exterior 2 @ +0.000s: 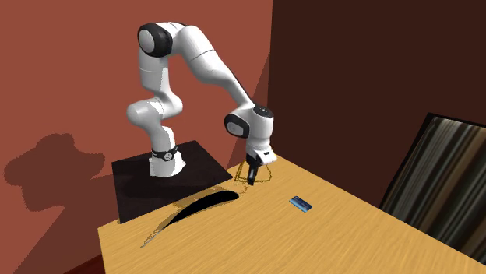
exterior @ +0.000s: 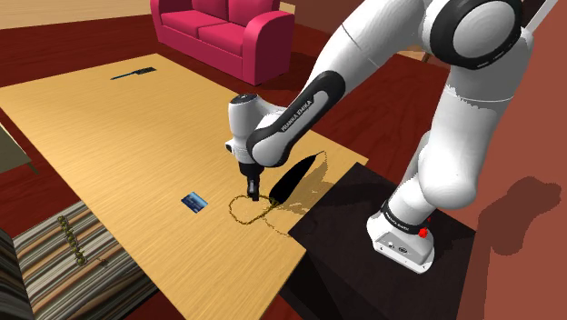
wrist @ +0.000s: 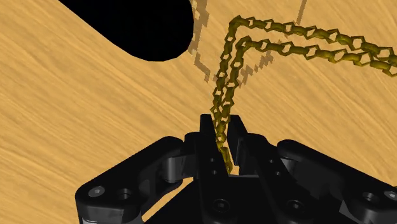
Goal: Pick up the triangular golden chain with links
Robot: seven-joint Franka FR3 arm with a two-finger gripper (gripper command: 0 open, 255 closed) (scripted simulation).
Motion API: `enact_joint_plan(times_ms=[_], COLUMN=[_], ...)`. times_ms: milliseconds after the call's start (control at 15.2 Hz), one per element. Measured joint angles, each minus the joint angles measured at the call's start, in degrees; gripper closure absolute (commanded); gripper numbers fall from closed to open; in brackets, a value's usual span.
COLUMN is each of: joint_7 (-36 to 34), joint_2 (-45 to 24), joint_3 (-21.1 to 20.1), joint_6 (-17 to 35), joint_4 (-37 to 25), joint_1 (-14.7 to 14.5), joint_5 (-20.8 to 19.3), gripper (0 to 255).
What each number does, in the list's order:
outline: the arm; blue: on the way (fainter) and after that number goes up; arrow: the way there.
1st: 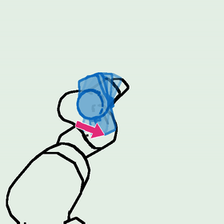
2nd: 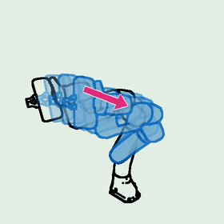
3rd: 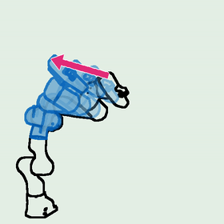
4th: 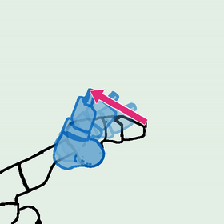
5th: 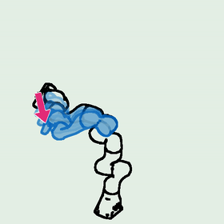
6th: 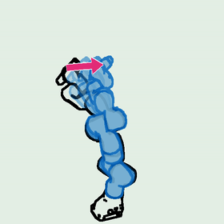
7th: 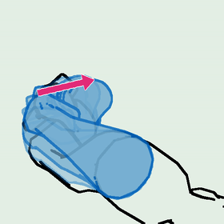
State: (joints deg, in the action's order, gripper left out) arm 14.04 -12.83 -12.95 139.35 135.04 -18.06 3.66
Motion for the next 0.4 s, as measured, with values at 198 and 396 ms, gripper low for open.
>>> enact_joint_plan(times_ms=[198, 396], joint_7=[0.4, 0.4], joint_2=[2.2, 3.8], joint_3=[-0.1, -0.3], joint_6=[-2.3, -4.2], joint_4=[-0.1, -0.4], joint_1=[0.3, 0.3], joint_5=[0.5, 0.9], gripper=[255, 255])
